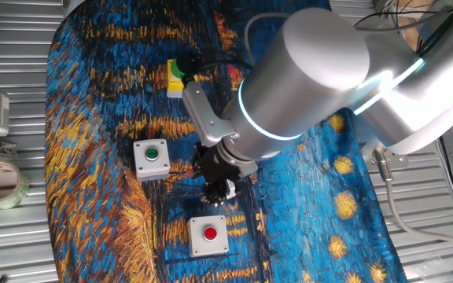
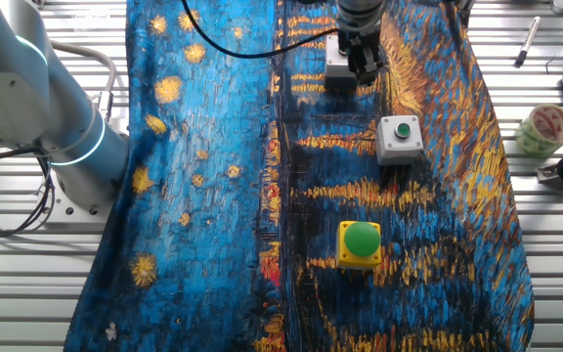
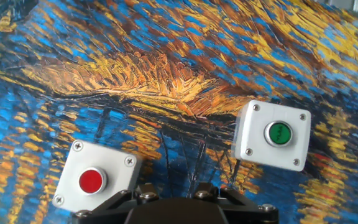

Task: Press three buttons from left to right in sequence

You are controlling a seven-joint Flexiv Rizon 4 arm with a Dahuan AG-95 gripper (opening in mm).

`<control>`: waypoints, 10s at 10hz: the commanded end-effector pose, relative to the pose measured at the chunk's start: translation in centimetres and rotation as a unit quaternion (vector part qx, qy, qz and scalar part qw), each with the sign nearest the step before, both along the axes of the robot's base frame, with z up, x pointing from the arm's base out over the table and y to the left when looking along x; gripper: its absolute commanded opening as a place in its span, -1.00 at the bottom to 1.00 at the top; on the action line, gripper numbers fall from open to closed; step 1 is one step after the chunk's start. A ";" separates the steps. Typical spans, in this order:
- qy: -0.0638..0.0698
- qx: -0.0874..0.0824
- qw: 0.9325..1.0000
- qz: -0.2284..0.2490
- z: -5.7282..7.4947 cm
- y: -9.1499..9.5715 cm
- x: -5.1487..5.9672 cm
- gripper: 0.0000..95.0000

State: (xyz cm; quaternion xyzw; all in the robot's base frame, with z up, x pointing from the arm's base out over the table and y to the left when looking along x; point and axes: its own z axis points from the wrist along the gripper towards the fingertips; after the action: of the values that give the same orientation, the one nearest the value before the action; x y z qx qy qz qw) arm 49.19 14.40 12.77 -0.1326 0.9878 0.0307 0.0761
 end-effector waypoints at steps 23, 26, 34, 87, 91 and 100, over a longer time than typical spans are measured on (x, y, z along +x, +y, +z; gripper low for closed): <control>-0.007 -0.018 0.995 -0.098 -0.9 6.4 -0.8 -0.20; -0.007 -0.019 0.995 -0.098 -1.1 6.5 -0.8 -0.20; -0.012 -0.017 0.995 -0.100 -2.0 6.7 -0.7 -0.60; -0.016 -0.018 0.995 -0.093 -1.5 6.6 -0.7 -0.20; 0.000 -0.022 0.995 -0.095 1.5 7.0 -1.0 -0.20; 0.006 -0.028 0.995 -0.091 3.8 7.0 -1.8 -0.20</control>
State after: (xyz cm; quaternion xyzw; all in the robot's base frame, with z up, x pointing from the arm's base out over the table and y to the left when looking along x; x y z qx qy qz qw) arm 47.26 21.23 16.89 -0.0453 0.9966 -0.0032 0.0694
